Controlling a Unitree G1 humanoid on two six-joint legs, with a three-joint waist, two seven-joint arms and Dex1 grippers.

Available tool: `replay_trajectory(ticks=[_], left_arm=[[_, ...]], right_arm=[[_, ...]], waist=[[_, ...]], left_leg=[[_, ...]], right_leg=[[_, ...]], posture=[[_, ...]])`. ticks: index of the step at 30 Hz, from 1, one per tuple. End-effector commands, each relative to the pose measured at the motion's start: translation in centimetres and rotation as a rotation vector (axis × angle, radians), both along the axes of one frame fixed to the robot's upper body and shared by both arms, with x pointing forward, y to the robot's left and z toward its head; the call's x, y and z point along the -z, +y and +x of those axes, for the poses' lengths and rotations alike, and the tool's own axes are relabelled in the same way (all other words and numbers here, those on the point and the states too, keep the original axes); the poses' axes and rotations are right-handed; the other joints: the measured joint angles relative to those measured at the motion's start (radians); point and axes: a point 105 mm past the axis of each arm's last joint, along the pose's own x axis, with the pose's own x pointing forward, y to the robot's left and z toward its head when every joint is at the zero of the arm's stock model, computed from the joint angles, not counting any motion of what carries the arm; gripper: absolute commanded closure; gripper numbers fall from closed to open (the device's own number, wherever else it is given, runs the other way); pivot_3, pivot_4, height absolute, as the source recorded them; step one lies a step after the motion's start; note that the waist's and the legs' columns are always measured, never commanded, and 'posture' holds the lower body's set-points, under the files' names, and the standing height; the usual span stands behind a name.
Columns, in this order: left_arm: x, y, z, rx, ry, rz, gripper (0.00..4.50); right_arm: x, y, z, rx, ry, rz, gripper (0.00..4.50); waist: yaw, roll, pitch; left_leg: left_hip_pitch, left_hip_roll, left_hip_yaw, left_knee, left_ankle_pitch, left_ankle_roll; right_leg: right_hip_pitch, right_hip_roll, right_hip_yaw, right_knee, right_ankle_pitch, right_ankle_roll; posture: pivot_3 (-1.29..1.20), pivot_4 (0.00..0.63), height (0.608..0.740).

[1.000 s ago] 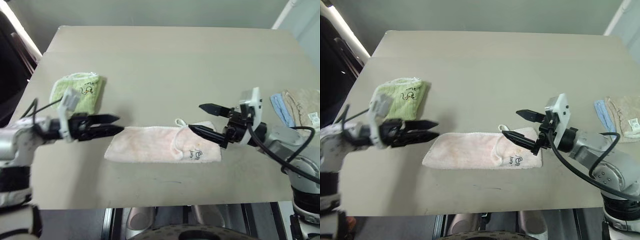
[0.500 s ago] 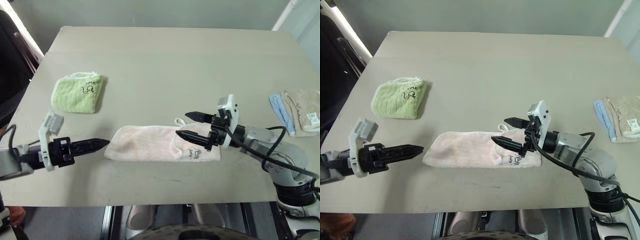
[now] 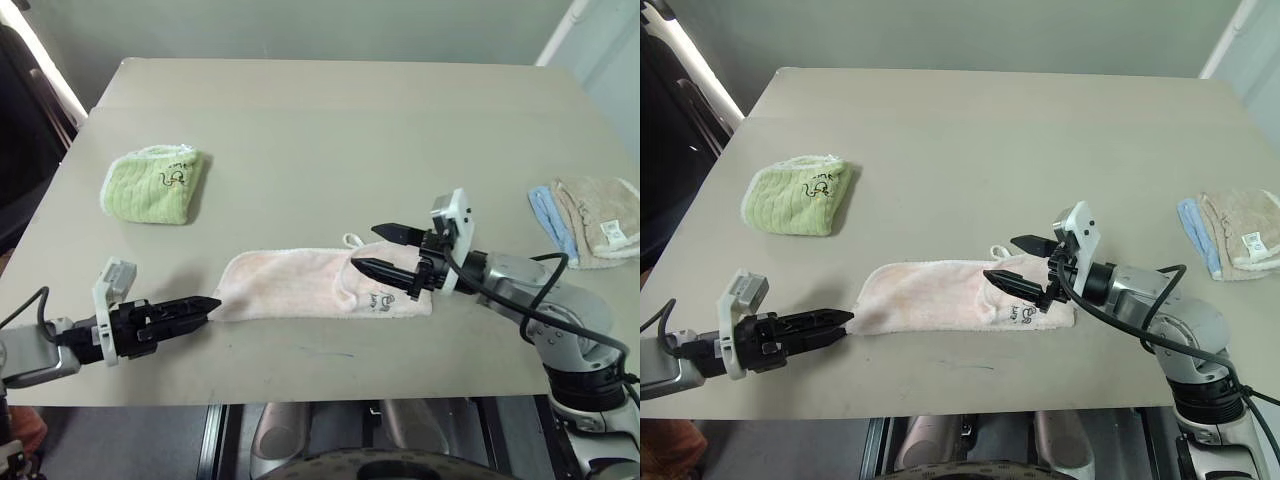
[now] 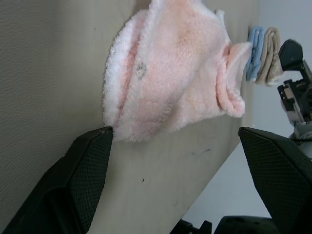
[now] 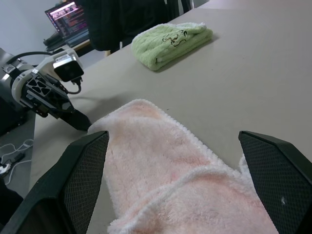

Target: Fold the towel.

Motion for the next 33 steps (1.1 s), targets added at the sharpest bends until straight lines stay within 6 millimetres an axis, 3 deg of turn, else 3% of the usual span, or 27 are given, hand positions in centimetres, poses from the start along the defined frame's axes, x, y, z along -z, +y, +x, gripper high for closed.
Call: replay_trajectory(ticks=[1, 6, 8, 13, 24, 33], left_arm=[[-1.0, 0.9, 0.4, -0.036, -0.026, -0.01, 0.03], [-1.9, 2.3, 0.9, -0.087, -0.037, -0.01, 0.03], [-2.8, 2.4, 1.2, -0.088, -0.06, -0.024, 0.58], [-3.8, 2.1, 1.2, -0.043, -0.061, -0.016, 0.58], [-2.2, 1.1, -1.4, 0.027, 0.078, -0.039, 0.58], [-0.7, 2.3, -2.0, -0.034, 0.145, 0.01, 0.58]], right_arm=[[-0.9, -0.1, -0.3, 0.007, -0.04, 0.013, 0.0], [-0.9, -0.1, -0.2, 0.02, -0.044, 0.015, 0.0], [-0.9, -0.1, -0.1, 0.025, -0.045, 0.02, 0.0], [-0.9, 0.2, 0.0, 0.027, -0.041, 0.029, 0.0], [-0.6, 0.2, -0.1, 0.038, -0.029, 0.032, 0.0], [-0.2, 0.0, -0.2, 0.056, -0.023, 0.016, 0.0]], waist=[[0.0, 0.0, 0.0], [0.0, 0.0, 0.0], [0.0, -0.001, 0.0], [0.0, -0.002, 0.0], [0.0, -0.004, 0.0], [-0.001, -0.007, 0.0]], left_leg=[[0.0, 0.001, 0.0, 0.0, 0.0, -0.001], [0.0, 0.008, 0.0, 0.0, 0.001, -0.003], [0.0, 0.01, 0.0, 0.0, 0.001, -0.003], [0.0, 0.015, 0.0, 0.0, 0.001, -0.002], [0.0, 0.025, 0.001, 0.0, -0.003, -0.013], [0.002, 0.025, 0.001, 0.001, -0.003, -0.013]], right_leg=[[0.0, 0.001, 0.0, 0.0, 0.0, -0.001], [-0.002, 0.007, -0.001, 0.001, 0.0, -0.003], [-0.003, 0.009, -0.001, 0.001, 0.0, -0.005], [-0.004, 0.014, -0.001, 0.0, 0.001, -0.012], [-0.009, 0.023, -0.001, 0.006, -0.005, -0.021], [-0.011, 0.023, -0.001, 0.015, -0.006, -0.024]], posture=[[0.0, 0.15, 0.697], [0.0, 0.15, 0.697], [0.0, 0.15, 0.697], [0.0, 0.15, 0.697], [0.0, 0.15, 0.697], [0.0, 0.15, 0.697]])
